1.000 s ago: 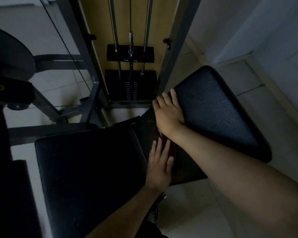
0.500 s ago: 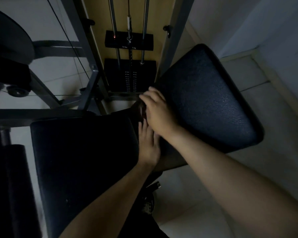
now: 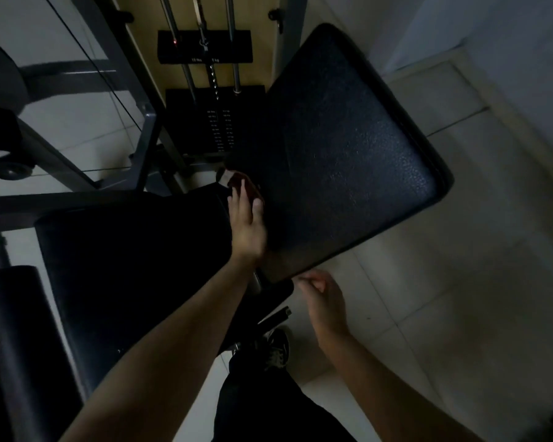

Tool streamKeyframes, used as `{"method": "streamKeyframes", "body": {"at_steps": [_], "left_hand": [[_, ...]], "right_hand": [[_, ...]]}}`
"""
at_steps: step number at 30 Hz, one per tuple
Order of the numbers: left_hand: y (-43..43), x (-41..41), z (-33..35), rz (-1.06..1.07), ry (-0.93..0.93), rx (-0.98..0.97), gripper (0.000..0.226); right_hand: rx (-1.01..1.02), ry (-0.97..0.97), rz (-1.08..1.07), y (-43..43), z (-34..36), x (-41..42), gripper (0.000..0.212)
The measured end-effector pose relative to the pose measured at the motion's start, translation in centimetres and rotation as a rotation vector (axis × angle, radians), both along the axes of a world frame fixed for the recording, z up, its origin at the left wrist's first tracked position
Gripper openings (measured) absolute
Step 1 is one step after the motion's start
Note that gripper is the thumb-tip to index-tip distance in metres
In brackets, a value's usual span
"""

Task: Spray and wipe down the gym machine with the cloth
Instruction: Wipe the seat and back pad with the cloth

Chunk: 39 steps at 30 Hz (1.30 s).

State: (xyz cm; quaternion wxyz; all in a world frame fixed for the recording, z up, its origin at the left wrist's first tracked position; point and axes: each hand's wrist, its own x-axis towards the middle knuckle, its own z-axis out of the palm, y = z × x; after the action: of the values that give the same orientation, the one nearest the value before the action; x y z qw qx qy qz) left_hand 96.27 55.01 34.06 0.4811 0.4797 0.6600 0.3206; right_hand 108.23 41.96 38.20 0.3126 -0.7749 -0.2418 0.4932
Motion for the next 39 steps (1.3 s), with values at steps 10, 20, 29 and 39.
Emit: {"method": "streamKeyframes", "body": {"at_steps": [10,20,29,39], "left_hand": [[-9.2,0.4,-1.0,-0.286,0.019,0.148,0.051],[0.8,-1.0,-1.8,0.048,0.051,-0.075,0.057],[-10.4,0.6,-2.7,-0.243,0.055,0.084,0.054],[-4.5,-1.3,-3.4,-0.085,-0.013,0.017,0.061]], "right_hand": [[0.18,0.31,-0.142,2.4,-2.1,-1.2,0.063],[0.17,0.331,-0.186,2.3,-3.5,-1.4,0.063],[0.145,0.323,-0.21,2.1,-3.1,-2.2,0.057],[-0.029,0.428,-0.233,2.4,-5.8,-4.4,0.061]]}}
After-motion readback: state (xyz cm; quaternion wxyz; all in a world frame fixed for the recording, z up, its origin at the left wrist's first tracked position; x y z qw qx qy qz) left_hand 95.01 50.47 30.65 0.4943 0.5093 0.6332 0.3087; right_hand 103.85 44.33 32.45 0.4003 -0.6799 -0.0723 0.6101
